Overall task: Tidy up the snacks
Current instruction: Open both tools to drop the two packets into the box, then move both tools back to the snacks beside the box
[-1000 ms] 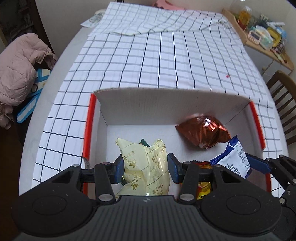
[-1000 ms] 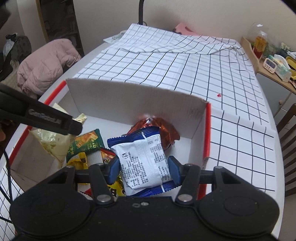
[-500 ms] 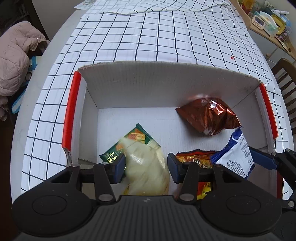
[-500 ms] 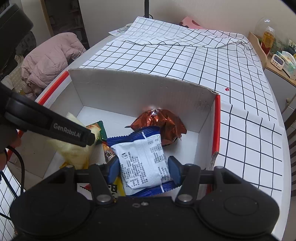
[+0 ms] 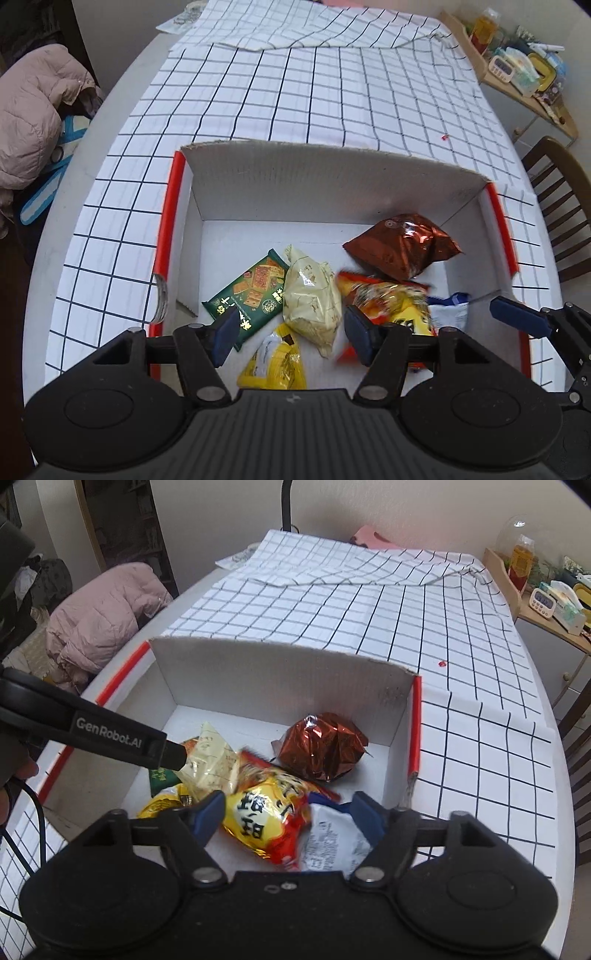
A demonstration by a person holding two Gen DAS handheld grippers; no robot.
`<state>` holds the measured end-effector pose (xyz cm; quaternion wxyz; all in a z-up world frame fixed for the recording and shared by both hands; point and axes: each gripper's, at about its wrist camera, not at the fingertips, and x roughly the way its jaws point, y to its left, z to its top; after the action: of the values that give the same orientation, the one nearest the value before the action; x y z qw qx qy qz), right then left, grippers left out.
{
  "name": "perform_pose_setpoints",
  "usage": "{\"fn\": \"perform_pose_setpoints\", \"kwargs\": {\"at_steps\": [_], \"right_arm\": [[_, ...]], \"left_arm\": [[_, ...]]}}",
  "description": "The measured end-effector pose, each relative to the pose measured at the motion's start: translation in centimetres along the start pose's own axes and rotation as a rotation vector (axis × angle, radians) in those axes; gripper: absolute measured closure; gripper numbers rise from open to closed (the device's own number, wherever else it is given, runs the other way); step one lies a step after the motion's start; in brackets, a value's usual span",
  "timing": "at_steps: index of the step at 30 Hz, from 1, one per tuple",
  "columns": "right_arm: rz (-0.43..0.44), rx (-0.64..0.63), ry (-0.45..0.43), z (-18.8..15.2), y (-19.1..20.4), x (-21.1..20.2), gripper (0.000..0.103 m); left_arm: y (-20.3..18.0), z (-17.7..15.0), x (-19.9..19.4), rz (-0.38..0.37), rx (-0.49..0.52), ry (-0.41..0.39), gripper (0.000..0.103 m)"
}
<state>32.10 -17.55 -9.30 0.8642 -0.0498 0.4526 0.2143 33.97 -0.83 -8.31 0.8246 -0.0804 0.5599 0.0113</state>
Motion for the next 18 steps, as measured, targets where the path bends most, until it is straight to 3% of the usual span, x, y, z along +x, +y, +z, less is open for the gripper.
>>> {"fn": "perform_pose_setpoints", "kwargs": {"at_steps": [10,18], "right_arm": [[0.036,0.030,-0.074,-1.0,0.3,-4.8,0.018],[0.057,0.046,-0.129,-2.1,1.3,-8.4,0.016]], "left_arm": [[0.0,-2.1,-4.8,-0.055,0.035,-0.078,0.041],[0.0,-4.4,-8.9,-0.103,0.069,-0.149,0.034]]}}
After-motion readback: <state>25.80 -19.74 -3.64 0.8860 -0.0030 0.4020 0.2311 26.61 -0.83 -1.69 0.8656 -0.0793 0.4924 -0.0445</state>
